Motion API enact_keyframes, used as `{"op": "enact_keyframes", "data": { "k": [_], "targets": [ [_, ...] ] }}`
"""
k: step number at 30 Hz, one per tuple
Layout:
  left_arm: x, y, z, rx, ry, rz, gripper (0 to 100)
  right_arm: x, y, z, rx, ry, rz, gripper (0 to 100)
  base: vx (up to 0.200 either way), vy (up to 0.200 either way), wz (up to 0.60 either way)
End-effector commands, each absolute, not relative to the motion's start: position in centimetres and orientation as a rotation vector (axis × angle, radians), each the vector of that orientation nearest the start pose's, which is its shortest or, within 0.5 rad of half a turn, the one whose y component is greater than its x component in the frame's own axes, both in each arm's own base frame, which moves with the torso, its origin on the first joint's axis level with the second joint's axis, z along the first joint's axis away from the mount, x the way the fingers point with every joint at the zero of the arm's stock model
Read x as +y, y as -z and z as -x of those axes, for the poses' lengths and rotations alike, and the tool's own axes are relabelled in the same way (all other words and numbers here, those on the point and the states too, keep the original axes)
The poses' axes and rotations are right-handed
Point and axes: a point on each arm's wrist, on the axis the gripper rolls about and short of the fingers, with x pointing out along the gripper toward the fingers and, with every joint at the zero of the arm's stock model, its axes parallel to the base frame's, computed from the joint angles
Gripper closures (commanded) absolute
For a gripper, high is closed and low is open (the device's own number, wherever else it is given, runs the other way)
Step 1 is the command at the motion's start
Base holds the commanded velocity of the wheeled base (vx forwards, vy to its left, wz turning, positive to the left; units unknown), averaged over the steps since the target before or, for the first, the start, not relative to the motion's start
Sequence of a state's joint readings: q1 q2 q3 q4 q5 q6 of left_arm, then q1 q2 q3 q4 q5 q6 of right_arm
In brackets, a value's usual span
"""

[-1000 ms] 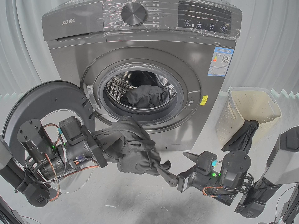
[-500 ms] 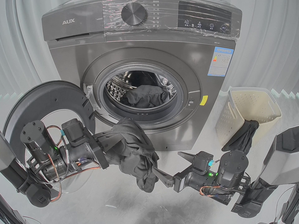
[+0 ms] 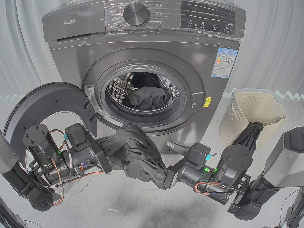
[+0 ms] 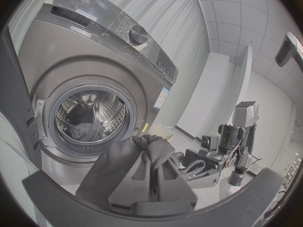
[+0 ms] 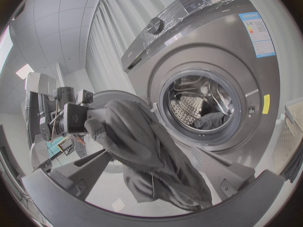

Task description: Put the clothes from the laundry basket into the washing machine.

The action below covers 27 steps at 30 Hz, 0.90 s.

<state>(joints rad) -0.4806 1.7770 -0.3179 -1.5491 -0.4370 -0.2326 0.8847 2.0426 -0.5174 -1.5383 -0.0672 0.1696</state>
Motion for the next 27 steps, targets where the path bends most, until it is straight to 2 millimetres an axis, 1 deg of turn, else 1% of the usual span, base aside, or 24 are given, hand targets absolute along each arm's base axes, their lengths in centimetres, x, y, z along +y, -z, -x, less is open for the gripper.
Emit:
{"op": "enact_keyframes", "data": {
  "k": [1, 8, 18, 19, 27],
  "targets": [
    [-12.7, -13.7, -22.3, 0.018, 0.923, 0.218, 100, 25.4, -10.6, -21.3, 0.014, -0.814, -0.191, 0, 0.0, 0.0, 0.0],
    [-12.8, -13.5, -22.3, 0.026, 0.925, 0.217, 100, 25.5, -10.9, -21.3, -0.001, -0.814, -0.2, 0, 0.0, 0.0, 0.0],
    [-12.8, -13.5, -22.4, 0.022, 0.926, 0.218, 100, 26.2, -9.8, -21.0, 0.036, -0.833, -0.19, 0, 0.0, 0.0, 0.0],
    [-12.8, -13.5, -22.4, 0.022, 0.926, 0.218, 100, 26.2, -9.8, -21.0, 0.036, -0.833, -0.19, 100, 0.0, 0.0, 0.0],
    [-12.9, -13.3, -22.4, 0.031, 0.926, 0.217, 100, 26.5, -9.9, -21.2, 0.024, -0.835, -0.199, 100, 0.0, 0.0, 0.0]
  ]
}}
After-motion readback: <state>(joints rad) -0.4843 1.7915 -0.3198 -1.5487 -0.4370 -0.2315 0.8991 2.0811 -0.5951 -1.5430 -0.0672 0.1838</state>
